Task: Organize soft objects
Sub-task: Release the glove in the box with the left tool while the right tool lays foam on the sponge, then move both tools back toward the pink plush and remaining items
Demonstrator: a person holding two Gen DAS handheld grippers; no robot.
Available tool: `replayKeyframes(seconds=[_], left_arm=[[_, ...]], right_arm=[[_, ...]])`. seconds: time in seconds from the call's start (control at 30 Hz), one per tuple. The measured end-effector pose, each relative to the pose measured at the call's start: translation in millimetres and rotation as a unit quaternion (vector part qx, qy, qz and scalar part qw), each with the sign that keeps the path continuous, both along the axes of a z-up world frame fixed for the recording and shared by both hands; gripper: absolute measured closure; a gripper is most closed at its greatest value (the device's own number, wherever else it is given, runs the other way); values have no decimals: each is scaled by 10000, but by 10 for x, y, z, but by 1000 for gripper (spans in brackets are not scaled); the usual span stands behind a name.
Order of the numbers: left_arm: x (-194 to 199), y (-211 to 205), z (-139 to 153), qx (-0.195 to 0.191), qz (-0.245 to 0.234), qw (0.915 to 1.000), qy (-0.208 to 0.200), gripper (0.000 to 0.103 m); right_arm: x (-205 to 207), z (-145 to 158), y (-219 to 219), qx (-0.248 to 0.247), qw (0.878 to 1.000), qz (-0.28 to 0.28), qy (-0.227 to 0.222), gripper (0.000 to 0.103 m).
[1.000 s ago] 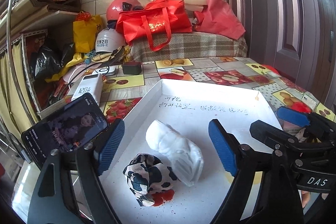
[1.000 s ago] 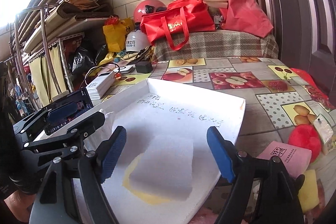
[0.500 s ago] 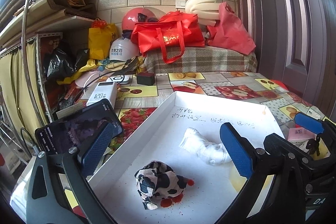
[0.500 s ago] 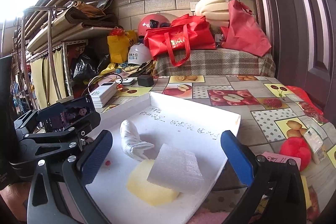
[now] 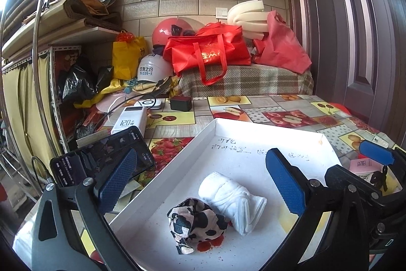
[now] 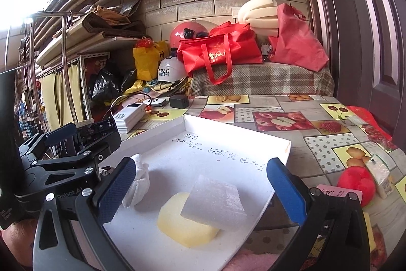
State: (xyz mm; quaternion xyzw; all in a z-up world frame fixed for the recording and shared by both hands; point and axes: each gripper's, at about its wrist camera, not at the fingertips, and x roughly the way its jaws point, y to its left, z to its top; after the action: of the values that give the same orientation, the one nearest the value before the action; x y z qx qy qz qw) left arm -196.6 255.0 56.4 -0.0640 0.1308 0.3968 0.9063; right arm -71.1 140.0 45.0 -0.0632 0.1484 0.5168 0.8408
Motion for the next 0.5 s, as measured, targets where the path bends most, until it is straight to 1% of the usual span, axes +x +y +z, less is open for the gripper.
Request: replayKeyframes(seconds=[0.13, 0.23, 0.37, 0.5], left_arm=[[-17, -54, 2, 75, 108, 9999, 12, 0], [-9, -117, -4, 93, 111, 9999, 58, 0], [20, -243, -12, 64, -71, 9999, 81, 0], [59, -383, -5, 33, -294, 9995, 84, 0]], right_arm=[[23, -6, -90, -13, 9999, 46, 136, 0], [26, -3, -229, 66, 9998, 76, 199, 0], [16, 2, -432, 96, 9997, 106, 214, 0], [60, 19, -625, 125, 9997, -2, 197, 0]])
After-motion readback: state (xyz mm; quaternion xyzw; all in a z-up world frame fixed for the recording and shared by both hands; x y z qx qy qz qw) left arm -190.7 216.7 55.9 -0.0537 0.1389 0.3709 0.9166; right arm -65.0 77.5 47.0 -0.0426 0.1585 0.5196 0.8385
